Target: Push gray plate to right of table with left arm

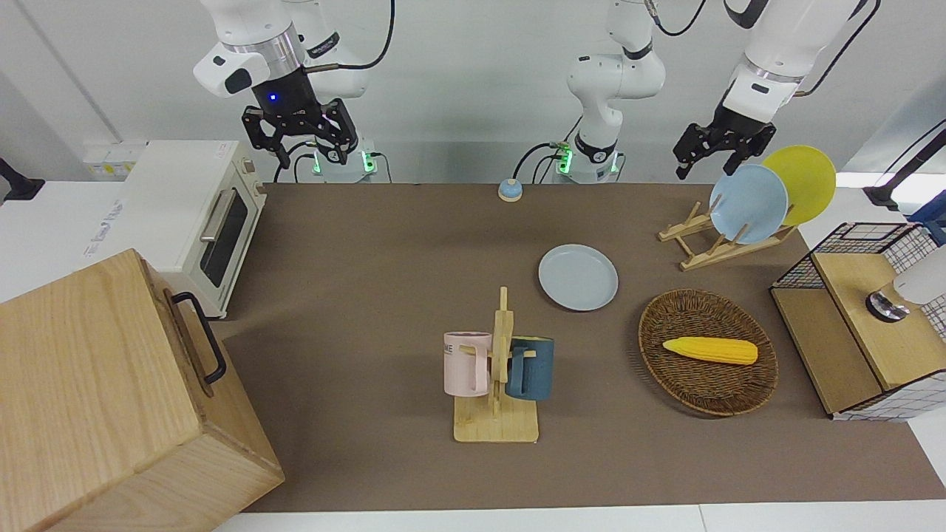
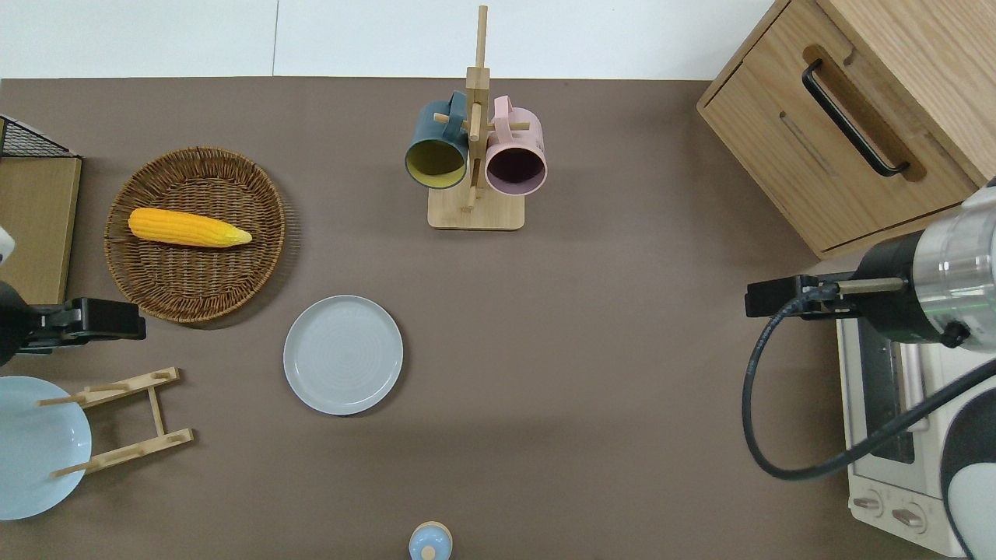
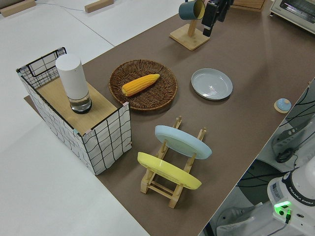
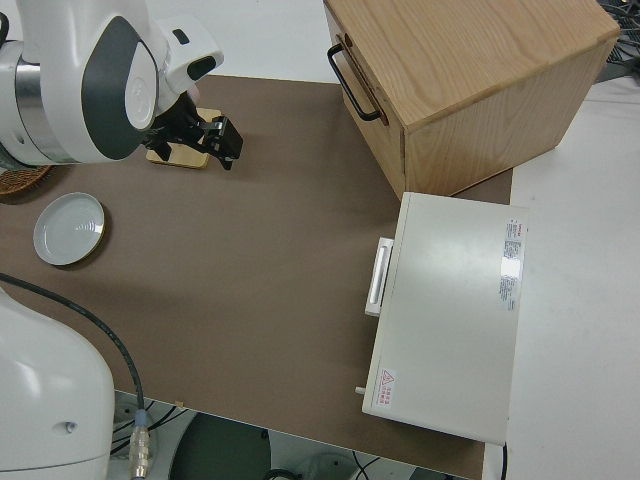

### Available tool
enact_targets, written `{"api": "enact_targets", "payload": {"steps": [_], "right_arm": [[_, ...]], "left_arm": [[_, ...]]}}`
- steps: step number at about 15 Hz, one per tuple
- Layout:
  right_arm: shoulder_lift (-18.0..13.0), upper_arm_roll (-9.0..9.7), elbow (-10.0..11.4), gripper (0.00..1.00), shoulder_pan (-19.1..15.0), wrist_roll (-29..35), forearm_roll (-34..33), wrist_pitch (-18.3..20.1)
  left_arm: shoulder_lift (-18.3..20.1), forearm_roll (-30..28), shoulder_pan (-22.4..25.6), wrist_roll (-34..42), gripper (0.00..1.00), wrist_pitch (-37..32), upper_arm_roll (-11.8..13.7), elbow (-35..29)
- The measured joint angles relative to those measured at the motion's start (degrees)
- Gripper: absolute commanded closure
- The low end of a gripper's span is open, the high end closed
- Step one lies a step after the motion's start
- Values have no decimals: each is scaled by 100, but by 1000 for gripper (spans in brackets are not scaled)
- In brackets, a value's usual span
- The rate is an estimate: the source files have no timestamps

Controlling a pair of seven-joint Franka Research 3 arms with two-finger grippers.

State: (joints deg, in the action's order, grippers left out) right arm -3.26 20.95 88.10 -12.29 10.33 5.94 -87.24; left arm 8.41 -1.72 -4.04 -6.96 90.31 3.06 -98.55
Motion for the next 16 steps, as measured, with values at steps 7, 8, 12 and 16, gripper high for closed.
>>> {"api": "enact_targets", "payload": {"steps": [7, 8, 12, 16], "right_arm": [[0, 0, 0, 5, 0, 0, 0, 0], [0, 0, 0, 5, 0, 0, 0, 0], [0, 0, 0, 5, 0, 0, 0, 0], [0, 0, 0, 5, 0, 0, 0, 0]], "left_arm": [[1, 0, 0, 0, 9, -2, 1, -7], [1, 0, 0, 0, 9, -1, 1, -15], [-8, 0, 0, -2, 9, 1, 1, -171], [-201, 0, -7, -2, 9, 288, -11, -670]]}}
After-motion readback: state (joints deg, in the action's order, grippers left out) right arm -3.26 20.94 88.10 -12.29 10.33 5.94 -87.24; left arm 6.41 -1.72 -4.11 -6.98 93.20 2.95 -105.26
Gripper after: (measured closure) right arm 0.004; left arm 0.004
